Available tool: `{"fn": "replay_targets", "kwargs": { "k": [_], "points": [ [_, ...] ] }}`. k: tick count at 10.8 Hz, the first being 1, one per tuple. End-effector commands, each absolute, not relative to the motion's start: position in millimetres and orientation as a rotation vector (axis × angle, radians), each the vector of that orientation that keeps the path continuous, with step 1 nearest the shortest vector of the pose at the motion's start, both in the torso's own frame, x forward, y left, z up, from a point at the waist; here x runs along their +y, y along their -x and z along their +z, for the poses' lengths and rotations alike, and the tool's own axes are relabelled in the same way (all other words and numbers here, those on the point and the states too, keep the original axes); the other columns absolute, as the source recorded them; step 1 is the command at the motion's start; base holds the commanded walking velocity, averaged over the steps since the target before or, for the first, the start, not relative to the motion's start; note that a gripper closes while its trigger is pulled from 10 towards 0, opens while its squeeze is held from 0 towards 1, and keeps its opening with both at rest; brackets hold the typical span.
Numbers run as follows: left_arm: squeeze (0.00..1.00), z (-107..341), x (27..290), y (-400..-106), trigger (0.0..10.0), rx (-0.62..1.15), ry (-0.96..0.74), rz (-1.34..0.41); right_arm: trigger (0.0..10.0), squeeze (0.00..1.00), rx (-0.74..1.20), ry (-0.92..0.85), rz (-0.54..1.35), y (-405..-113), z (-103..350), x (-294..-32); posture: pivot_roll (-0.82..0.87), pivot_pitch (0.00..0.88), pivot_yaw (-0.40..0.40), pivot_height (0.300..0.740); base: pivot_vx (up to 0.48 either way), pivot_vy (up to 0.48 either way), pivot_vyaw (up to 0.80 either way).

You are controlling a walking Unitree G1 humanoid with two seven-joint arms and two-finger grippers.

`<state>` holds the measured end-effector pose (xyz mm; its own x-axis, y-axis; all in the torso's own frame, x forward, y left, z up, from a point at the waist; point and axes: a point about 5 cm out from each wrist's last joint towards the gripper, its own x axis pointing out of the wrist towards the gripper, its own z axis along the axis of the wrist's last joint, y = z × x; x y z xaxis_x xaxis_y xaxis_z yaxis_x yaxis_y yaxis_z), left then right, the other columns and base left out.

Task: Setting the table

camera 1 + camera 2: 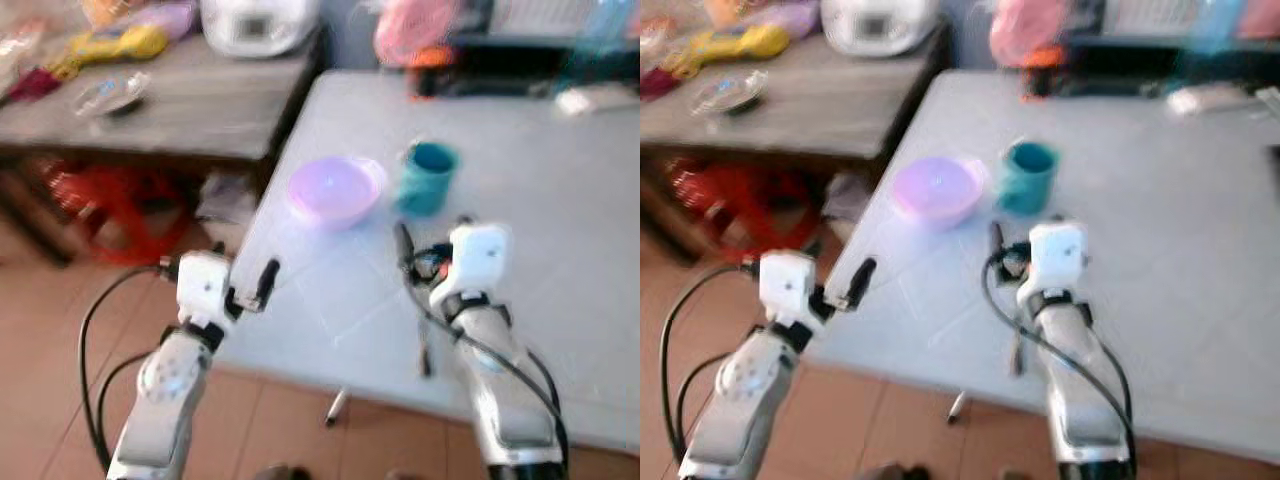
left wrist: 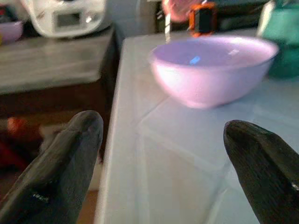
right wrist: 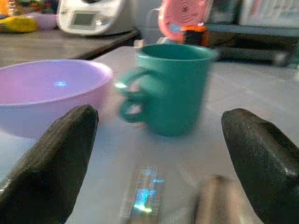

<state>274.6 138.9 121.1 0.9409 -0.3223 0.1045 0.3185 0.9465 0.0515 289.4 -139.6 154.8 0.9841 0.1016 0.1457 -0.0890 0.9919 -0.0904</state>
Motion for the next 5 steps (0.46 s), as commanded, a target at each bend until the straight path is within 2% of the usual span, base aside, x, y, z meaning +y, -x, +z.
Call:
{"fn": "replay_targets", "kwargs": {
  "k": [1, 5],
  "points": [
    [0.0, 120, 138, -272, 10.0, -0.111, -0.052, -0.334, 10.0, 0.0, -0.15, 0.097, 0.098, -288, 155, -139, -0.04, 0.154, 0.087, 0.74, 0.0, 0.0, 0.0],
    [0.0, 121, 143, -269, 10.0, -0.127, -0.119, -0.303, 10.0, 0.0, -0.174, 0.103, 0.23, -287, 161, -121, -0.04, 0.153, 0.087, 0.74, 0.0, 0.0, 0.0]
  ]
}}
